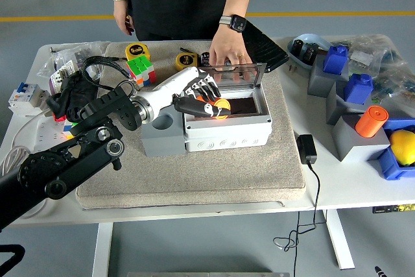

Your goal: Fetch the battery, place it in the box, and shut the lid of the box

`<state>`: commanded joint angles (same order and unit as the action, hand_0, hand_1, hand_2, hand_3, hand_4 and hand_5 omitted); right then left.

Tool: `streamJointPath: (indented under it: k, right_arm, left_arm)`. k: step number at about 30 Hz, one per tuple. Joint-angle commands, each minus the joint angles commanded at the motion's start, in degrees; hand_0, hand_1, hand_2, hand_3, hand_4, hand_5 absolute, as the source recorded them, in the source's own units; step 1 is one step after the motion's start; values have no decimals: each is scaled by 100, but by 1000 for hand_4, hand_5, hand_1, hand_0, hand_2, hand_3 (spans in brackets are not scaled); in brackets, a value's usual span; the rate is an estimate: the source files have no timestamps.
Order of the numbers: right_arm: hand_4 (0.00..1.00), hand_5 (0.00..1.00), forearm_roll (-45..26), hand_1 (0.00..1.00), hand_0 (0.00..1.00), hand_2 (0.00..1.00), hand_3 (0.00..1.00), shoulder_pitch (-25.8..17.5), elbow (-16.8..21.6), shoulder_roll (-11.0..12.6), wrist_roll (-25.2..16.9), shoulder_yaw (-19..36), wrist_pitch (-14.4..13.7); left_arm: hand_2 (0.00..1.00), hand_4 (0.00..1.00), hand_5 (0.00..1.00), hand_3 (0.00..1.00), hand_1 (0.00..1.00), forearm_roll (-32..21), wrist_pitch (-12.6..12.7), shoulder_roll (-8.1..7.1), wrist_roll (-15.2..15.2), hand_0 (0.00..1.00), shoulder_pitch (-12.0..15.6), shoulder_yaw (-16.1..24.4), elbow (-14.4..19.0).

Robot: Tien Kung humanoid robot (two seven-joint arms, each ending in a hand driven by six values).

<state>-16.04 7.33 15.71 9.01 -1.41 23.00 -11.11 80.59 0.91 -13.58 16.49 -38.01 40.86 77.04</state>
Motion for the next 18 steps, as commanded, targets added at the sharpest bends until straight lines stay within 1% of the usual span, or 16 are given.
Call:
streamJointPath:
  k: [4,7,10,13,15,16,17,18]
  right_arm:
    - [998,608,18,666,726,653,598,-4,11,1,-4,4,1]
    - [998,608,-5,666,727,653,599,-5,9,3,4,-18,9]
    - [998,608,-30,666,727,653,599,-4,6,2,11,-37,16]
    - [998,608,-26,665,727,653,599,2,11,3,10,-29,11]
    - [998,608,-23,665,727,653,599,7,14,4,9,-31,8]
    - [998,608,-13,665,727,653,599,12,18,5,4,-24,2]
    - [998,609,-6,666,727,653,599,15,22,6,1,-21,0]
    - [998,609,-1,666,727,653,599,17,26,6,-2,-20,-2]
  left_arm:
    - [509,985,394,505,511,-14,1,38,-13,310,-3,-89,-25]
    - [508,986,393,504,508,-55,14,101,-35,311,-58,-182,-72]
    - [508,986,393,504,508,-127,26,249,-69,311,-117,-240,-137]
    - [511,986,391,506,511,-228,82,438,-127,312,-187,-224,-208]
    - [511,986,391,506,511,-262,127,514,-171,312,-235,-214,-245]
    - [511,986,391,506,511,-329,217,572,-272,312,-287,-200,-281]
    - [551,984,389,540,580,-354,279,606,-356,373,-318,-181,-301]
    - [551,984,389,540,580,-387,347,633,-451,373,-349,-158,-316]
